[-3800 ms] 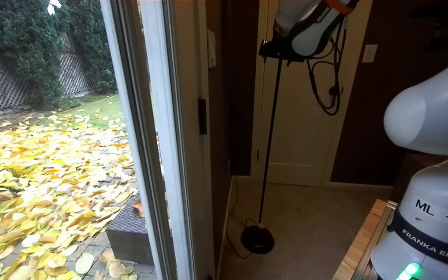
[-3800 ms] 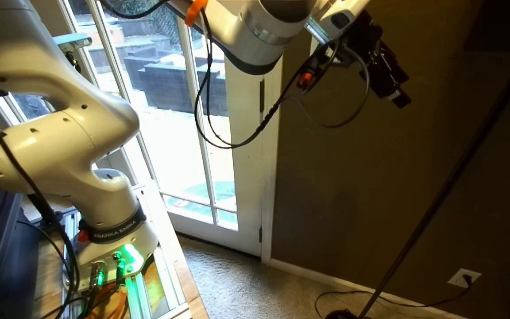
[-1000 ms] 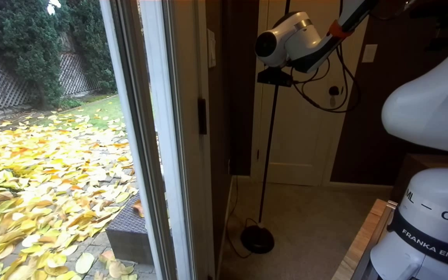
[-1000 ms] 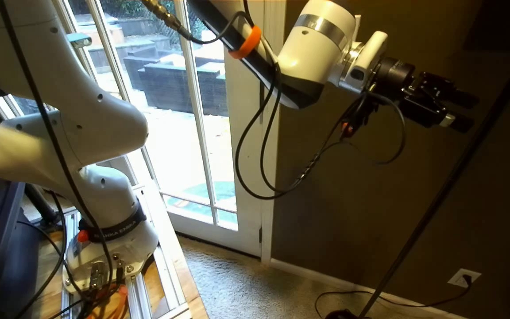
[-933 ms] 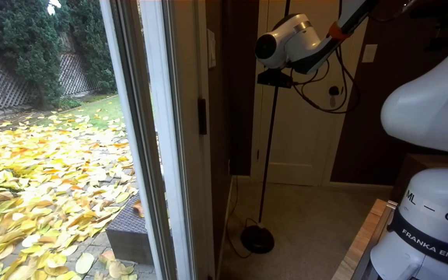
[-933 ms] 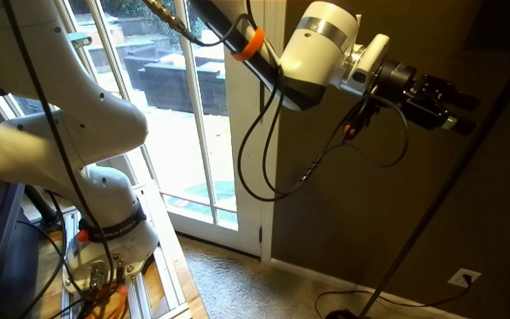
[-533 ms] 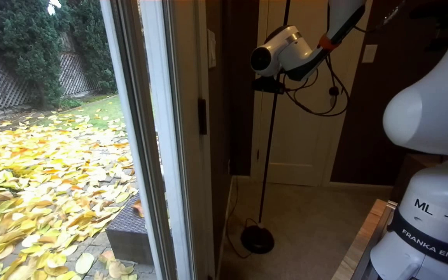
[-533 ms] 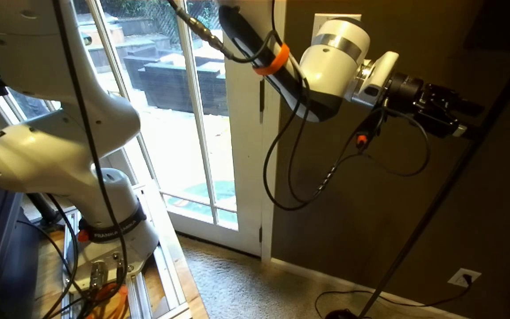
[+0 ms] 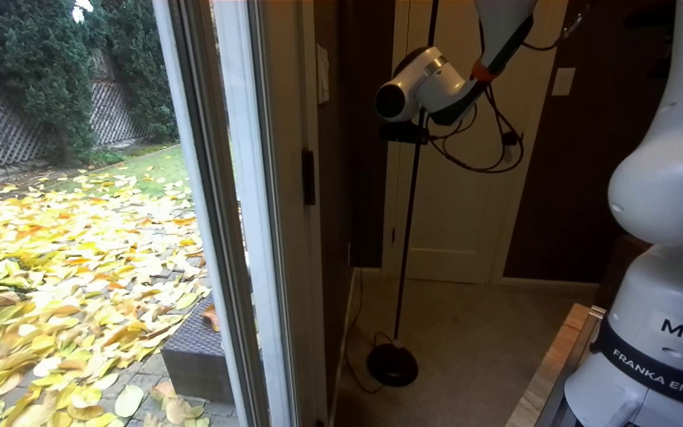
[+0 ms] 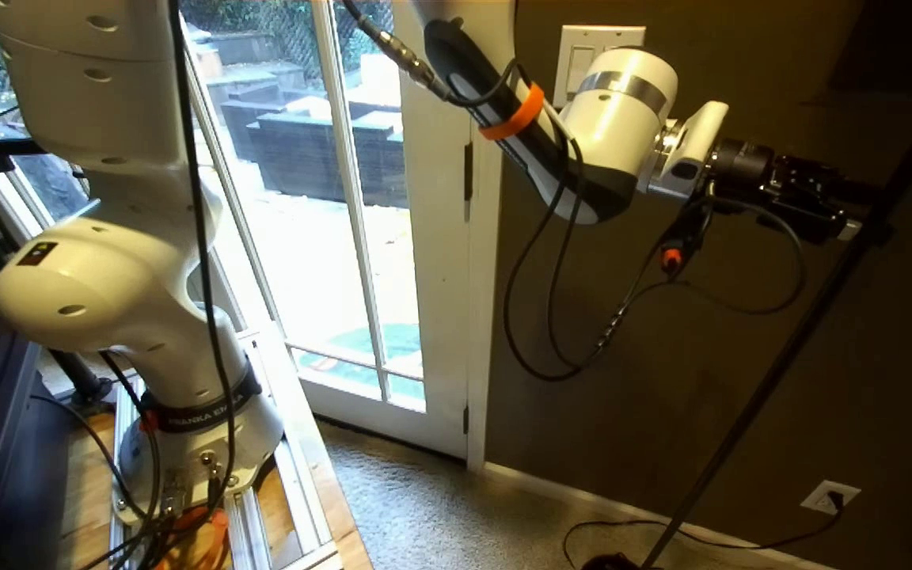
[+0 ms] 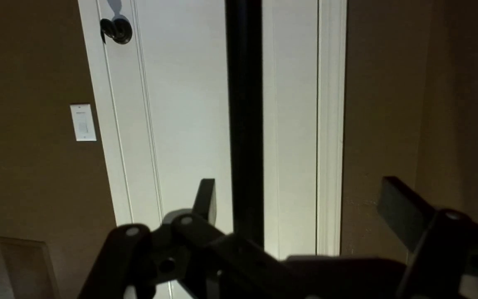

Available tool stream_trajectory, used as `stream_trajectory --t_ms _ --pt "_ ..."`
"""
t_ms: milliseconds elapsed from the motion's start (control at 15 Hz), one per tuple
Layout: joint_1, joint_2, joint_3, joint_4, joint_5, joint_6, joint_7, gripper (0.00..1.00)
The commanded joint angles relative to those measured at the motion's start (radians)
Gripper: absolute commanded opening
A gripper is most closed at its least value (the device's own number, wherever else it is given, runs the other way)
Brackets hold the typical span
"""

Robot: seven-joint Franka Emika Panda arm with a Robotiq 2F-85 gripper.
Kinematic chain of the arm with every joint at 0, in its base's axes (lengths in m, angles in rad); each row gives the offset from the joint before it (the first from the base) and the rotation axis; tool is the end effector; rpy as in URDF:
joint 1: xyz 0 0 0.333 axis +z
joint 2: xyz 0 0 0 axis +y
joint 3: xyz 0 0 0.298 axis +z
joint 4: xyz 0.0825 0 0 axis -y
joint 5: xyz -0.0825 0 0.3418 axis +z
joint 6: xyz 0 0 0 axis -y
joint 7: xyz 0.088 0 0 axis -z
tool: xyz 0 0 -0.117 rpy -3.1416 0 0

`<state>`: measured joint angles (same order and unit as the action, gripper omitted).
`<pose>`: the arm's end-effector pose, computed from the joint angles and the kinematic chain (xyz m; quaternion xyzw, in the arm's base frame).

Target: Move the lamp backwards

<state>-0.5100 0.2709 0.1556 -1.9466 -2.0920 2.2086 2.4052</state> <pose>0.5536 -0.2495 0.3902 0.6045 -0.4094 0.5880 0.3482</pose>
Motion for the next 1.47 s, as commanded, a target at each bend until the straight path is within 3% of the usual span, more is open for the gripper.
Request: stream_trajectory --t_ms 0,333,933,1000,1067,1267,1400 --pt "0.116 0.018 -0.14 0.026 0.004 0.031 0.007 1.0" --pt "0.183 -0.011 -0.221 -0.012 0.017 0.05 -0.002 1.0" --pt "0.22 -0.047 -0.262 -0.063 0.072 0.035 -0.069 1.0" --pt "0.223 -0.05 -0.264 -0.066 0.078 0.036 -0.071 0.96" --pt "0.226 -0.05 -0.264 -0.066 0.072 0.032 -0.061 0.84" --pt "0.234 -0.057 -0.266 -0.072 0.069 0.025 -0.05 0.62" --pt "0.236 -0.063 -0.267 -0.077 0.071 0.026 -0.053 0.57"
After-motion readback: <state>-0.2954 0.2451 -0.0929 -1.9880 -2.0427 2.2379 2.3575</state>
